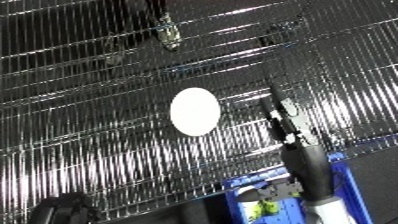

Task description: Pick up the object and place it into the box

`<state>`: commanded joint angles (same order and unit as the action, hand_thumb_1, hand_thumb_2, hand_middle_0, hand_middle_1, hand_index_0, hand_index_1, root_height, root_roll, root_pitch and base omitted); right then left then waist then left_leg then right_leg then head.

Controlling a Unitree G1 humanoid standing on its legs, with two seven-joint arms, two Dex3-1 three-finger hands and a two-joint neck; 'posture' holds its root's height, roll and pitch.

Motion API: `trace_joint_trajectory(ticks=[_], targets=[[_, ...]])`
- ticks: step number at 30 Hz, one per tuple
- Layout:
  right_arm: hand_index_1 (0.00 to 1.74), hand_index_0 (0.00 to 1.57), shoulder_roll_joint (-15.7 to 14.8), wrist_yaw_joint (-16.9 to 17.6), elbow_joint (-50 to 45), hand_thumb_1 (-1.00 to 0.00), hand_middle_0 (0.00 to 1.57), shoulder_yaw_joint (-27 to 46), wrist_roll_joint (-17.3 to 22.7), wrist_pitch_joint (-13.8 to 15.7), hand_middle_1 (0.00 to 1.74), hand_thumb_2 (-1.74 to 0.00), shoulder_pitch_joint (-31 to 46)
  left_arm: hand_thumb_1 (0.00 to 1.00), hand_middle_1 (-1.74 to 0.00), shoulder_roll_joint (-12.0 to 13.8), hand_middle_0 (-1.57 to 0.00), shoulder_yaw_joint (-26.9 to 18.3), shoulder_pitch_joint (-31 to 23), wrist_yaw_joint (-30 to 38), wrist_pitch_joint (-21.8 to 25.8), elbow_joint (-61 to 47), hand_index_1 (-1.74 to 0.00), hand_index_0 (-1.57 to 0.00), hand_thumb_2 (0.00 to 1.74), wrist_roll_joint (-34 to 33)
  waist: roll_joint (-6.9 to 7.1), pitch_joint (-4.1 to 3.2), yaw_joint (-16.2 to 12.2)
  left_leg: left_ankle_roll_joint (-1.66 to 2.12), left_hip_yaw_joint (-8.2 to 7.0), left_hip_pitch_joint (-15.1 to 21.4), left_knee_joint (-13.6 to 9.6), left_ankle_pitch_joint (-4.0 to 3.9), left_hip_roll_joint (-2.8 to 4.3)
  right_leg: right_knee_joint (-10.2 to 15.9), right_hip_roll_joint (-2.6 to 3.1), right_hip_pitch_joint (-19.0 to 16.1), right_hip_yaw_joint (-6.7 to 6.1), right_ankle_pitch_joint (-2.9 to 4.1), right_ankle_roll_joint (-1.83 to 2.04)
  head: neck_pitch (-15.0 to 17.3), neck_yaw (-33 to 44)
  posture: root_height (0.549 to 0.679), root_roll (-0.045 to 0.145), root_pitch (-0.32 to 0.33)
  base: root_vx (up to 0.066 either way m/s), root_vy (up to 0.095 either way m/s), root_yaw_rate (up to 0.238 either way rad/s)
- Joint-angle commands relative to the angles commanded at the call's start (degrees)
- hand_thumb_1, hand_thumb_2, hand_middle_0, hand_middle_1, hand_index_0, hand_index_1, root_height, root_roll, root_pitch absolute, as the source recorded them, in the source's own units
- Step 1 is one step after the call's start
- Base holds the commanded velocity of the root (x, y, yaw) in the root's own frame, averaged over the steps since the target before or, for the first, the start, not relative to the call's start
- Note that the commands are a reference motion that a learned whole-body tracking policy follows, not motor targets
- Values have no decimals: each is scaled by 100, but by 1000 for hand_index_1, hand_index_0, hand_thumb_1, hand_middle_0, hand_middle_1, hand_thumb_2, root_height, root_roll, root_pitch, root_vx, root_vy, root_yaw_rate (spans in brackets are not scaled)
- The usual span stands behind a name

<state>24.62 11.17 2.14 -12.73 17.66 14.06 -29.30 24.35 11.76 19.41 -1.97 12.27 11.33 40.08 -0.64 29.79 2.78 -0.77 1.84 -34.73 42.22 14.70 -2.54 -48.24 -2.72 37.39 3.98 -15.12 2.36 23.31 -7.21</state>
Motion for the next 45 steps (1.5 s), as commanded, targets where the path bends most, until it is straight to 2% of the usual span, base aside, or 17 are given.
trace_joint_trajectory(ticks=[7, 16, 30, 40, 45], targets=[[0, 0, 119, 291, 320, 0, 0, -100, -22, 17, 0, 0, -288, 1000, -1740, 36, -1570, 148, 128, -21, -31, -33, -1740, -1570, 1740, 9, -45, 0, 74, -25, -6, -305, 206, 65, -36, -226, -14, 301, 54, -52, -5, -141, -142, 619, 40, 149, 8, -12, 87], [0, 0, 234, 347, 798, 0, 0, -238, -6, -11, 0, 0, -720, 1000, -1740, 10, -1570, 294, 360, -7, -91, -30, -1740, -1570, 1740, 20, -122, 0, 146, -41, -29, -598, 443, 164, -69, -440, -34, 602, 81, -101, -16, -229, -346, 613, 38, 173, 8, -1, 50], [0, 0, 214, 251, 1479, 0, 0, -513, 171, -22, 0, 0, -1462, 1000, -1740, -39, -1570, 453, 624, -16, -124, 96, -1740, -1570, 1740, 117, -244, 0, 270, -46, -29, -801, 656, 266, -120, -667, -57, 846, 123, -193, -62, -209, -672, 606, 42, 188, 24, 3, 49], [0, 0, 149, 221, 1939, 0, 0, -695, 398, -30, 0, 0, -2002, 1000, -1740, -35, -1570, 567, 713, 7, -131, 132, -1740, -1570, 1740, 210, -332, 0, 374, -68, -30, -880, 728, 299, -171, -757, -52, 948, 143, -230, -102, -193, -938, 603, 44, 193, 32, 4, 50], [0, 0, 80, 153, 2213, 0, 0, -778, 616, -158, 0, 0, -2300, 1000, -1740, -35, -1570, 631, 777, 10, -145, 161, -1740, -1570, 1740, 272, -381, 0, 426, -77, -32, -911, 766, 312, -197, -800, -56, 995, 154, -240, -120, -157, -1092, 601, 45, 195, 22, 3, 34]])
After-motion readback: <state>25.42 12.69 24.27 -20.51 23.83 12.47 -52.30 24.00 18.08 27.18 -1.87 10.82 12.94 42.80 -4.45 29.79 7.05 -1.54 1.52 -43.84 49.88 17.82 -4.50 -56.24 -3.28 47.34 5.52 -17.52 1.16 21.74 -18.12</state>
